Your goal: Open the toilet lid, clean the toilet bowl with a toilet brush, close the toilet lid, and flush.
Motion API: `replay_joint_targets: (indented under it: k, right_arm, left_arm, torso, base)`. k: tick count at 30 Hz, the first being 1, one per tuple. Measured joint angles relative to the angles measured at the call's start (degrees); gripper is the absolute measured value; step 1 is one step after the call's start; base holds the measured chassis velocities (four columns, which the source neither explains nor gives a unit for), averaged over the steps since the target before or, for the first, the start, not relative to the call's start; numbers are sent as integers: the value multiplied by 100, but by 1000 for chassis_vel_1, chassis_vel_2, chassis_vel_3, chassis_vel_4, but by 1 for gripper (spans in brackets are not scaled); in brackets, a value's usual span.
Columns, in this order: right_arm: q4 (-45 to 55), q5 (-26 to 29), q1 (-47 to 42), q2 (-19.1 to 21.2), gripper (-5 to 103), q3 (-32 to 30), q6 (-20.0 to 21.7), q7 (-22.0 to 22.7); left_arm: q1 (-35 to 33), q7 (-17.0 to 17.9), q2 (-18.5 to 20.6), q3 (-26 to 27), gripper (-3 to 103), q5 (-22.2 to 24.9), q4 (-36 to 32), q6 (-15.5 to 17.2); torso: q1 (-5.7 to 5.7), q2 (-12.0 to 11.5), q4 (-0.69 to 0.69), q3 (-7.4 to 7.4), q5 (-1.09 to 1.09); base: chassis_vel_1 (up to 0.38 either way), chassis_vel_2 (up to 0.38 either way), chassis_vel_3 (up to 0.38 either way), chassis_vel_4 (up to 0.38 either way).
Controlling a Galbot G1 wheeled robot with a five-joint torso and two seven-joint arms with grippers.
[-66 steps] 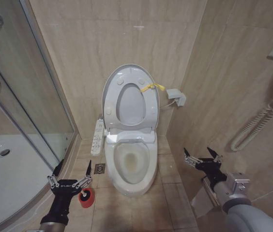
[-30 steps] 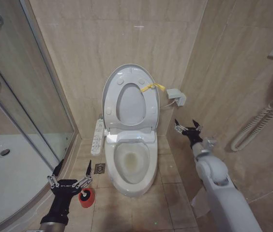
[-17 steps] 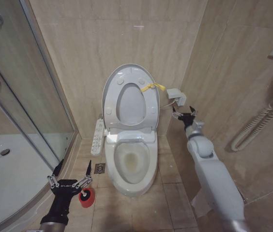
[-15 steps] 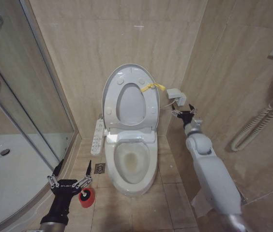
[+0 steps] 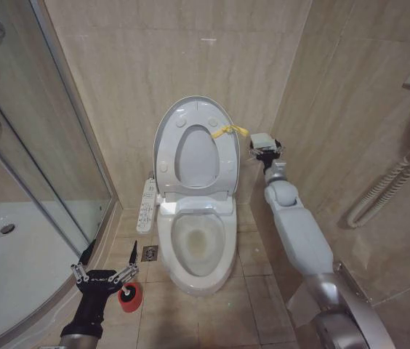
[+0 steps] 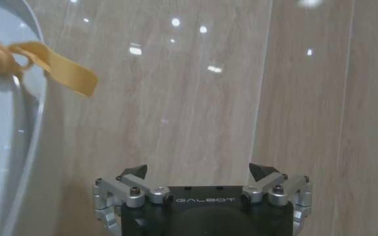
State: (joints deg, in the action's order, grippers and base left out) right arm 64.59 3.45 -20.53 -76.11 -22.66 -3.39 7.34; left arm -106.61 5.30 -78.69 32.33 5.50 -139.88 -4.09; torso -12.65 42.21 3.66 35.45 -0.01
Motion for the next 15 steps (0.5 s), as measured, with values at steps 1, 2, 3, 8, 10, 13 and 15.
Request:
replay_joint_targets:
  k: [1,2,3,8,10,13,15]
  right_arm:
    - [0,0,0,0,100,0,0,0]
    - [-221,-230,143,-61,100,-5,-167,73]
    - [-390,-395,250,-108,100,-32,-263,124]
    - [-764,-731,457,-261,100,-87,-374,222]
    - [-833,-836,472,-300,100,-105,-404,240]
    - [-912,-980,478,-374,100,-145,-456,267]
    - [-942,-1052,473,-453,100,-153,-504,295]
  left_arm:
    - [0,0,0,0,100,0,0,0]
    - [0,0,0,0,100,0,0,0]
    - [0,0,0,-1,100,0,0,0]
    - [0,0,0,-1,100,0,0,0]
    - [0,0,0,0,100,0,0,0]
    - [0,0,0,-1,100,0,0,0]
    - [0,0,0,-1,100,0,0,0]
  torso:
    - [0,0,0,0,0]
    - [0,0,2,0,1]
    - [0,0,-1,0,0]
    - [0,0,-1,0,0]
    - [0,0,1,0,0]
    - [0,0,2,0,0]
    - [0,0,1,0,1]
  base:
    - [0,0,0,0]
    - [0,0,0,0]
    - [0,0,0,0]
    - [0,0,0,0]
    - [0,0,0,0]
    - [0,0,0,0]
    - [0,0,0,0]
